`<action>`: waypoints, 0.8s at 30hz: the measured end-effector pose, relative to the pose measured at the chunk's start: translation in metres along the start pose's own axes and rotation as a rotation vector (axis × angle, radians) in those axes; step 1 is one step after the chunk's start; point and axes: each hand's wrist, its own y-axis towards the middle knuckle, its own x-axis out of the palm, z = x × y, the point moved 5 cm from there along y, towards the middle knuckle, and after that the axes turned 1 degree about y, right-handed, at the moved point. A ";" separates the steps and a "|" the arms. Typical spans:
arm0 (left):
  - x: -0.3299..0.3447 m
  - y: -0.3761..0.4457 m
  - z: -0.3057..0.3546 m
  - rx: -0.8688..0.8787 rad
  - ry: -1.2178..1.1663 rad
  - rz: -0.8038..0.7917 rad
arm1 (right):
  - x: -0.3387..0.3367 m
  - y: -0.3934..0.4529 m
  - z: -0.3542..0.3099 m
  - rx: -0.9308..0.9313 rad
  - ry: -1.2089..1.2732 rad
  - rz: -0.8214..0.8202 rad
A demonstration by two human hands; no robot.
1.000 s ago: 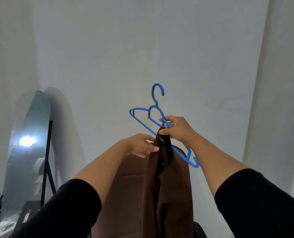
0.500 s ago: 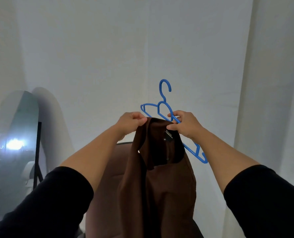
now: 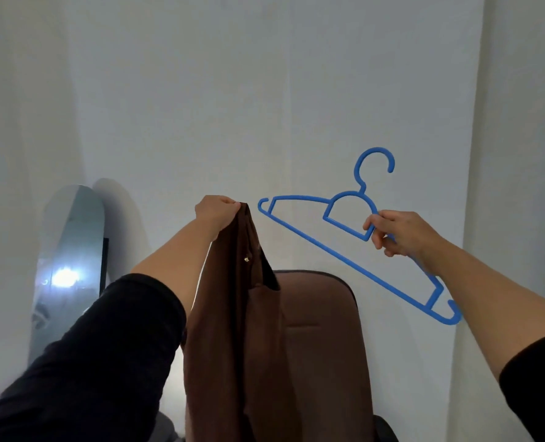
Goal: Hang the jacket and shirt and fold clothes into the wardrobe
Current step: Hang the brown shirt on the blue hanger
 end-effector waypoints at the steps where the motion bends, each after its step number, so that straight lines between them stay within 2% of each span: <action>1: -0.002 0.000 -0.002 -0.001 0.001 0.002 | -0.001 -0.003 0.000 0.008 0.016 -0.029; 9: -0.012 -0.003 -0.005 0.055 0.079 0.027 | 0.001 -0.012 -0.004 0.028 0.045 -0.175; 24: -0.017 -0.009 -0.003 0.092 0.004 -0.035 | 0.006 -0.008 -0.003 0.008 0.064 -0.243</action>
